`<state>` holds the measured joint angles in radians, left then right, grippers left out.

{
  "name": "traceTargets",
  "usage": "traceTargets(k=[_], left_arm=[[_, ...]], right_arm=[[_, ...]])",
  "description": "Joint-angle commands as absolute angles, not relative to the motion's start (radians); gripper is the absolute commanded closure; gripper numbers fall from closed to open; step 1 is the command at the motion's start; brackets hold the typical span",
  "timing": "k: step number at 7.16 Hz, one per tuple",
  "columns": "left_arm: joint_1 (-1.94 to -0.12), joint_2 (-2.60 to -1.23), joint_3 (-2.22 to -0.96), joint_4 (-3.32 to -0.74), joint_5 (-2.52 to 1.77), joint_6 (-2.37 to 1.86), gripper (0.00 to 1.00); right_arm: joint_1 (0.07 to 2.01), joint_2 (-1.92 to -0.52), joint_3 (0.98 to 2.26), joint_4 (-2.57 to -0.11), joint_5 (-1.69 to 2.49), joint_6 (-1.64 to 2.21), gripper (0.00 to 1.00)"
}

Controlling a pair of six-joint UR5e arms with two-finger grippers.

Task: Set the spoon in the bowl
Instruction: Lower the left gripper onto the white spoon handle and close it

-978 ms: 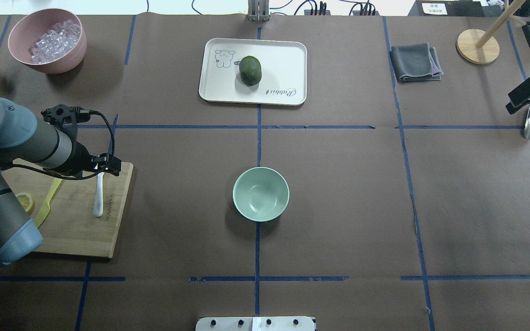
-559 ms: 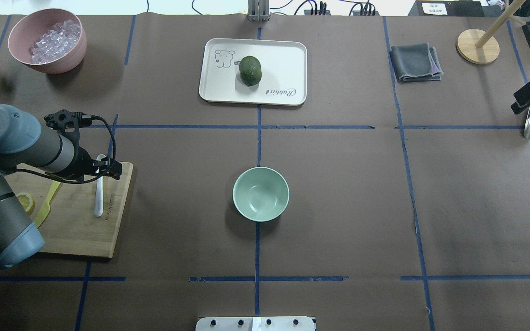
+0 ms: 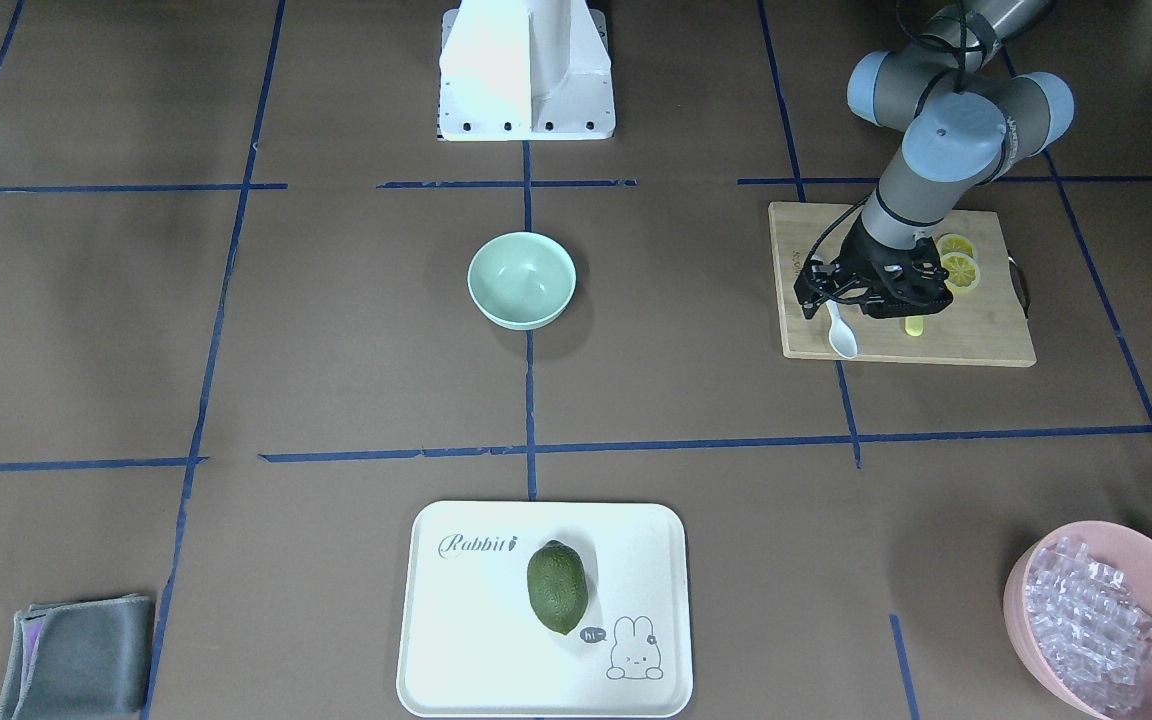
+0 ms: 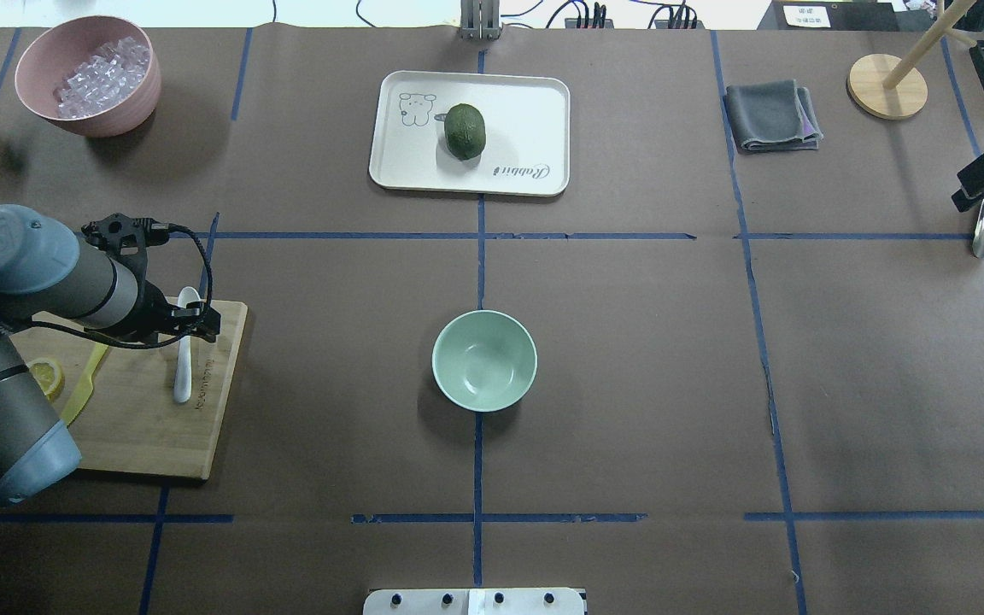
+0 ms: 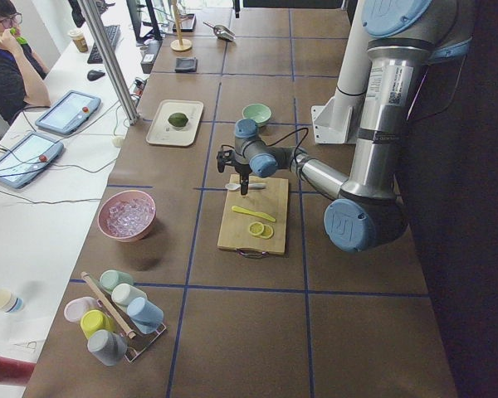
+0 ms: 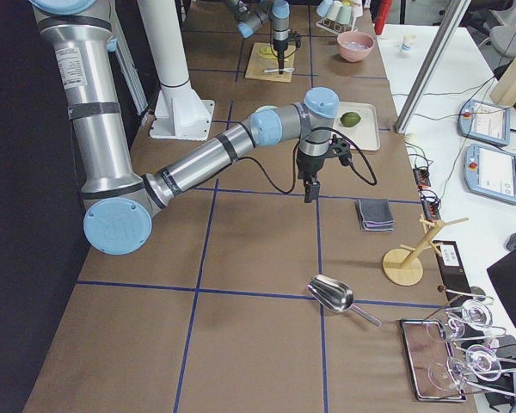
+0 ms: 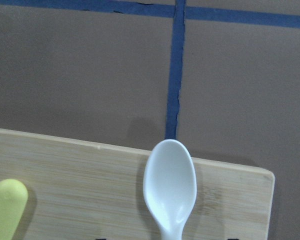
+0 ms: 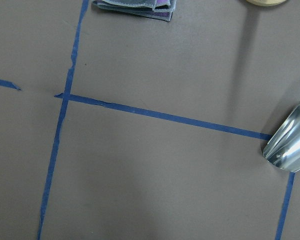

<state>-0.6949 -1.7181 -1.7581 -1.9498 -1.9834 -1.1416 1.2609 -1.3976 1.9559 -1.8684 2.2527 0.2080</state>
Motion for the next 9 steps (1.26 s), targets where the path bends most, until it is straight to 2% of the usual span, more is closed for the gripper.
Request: traceTargets(k=[1, 2, 3, 5, 6, 8, 9], left_arm=[[-0.693, -1.718, -1.759, -1.948, -1.983, -1.143, 0.5], [-0.693, -1.718, -1.763, -1.948, -1.983, -1.143, 0.75], [-0.693, -1.691, -1.779, -1.948, -1.986, -1.143, 0.88], [-0.695, -1.674, -1.799, -1.947, -1.991, -1.143, 0.98], [-0.698, -1.671, -1.842, -1.916, -1.996, -1.143, 1.0], [-0.698, -1.693, -2.004, -1.669, -2.0, -1.137, 1.0], [-0.698, -1.782, -2.034, -1.578, -2.003, -1.141, 1.0]], right_arm=[[1.261, -1.397, 1.954, -1.868, 2.252, 0.209, 0.0], [1.261, -1.397, 1.954, -1.868, 2.252, 0.209, 0.0], [1.261, -1.397, 1.954, -1.868, 2.253, 0.209, 0.0], [1.261, -1.397, 1.956, -1.868, 2.253, 0.209, 0.0], [1.261, -1.397, 1.956, -1.868, 2.253, 0.209, 0.0], [1.262, -1.408, 1.957, -1.868, 2.255, 0.203, 0.0], [1.272, -1.432, 1.956, -1.868, 2.278, 0.196, 0.0]])
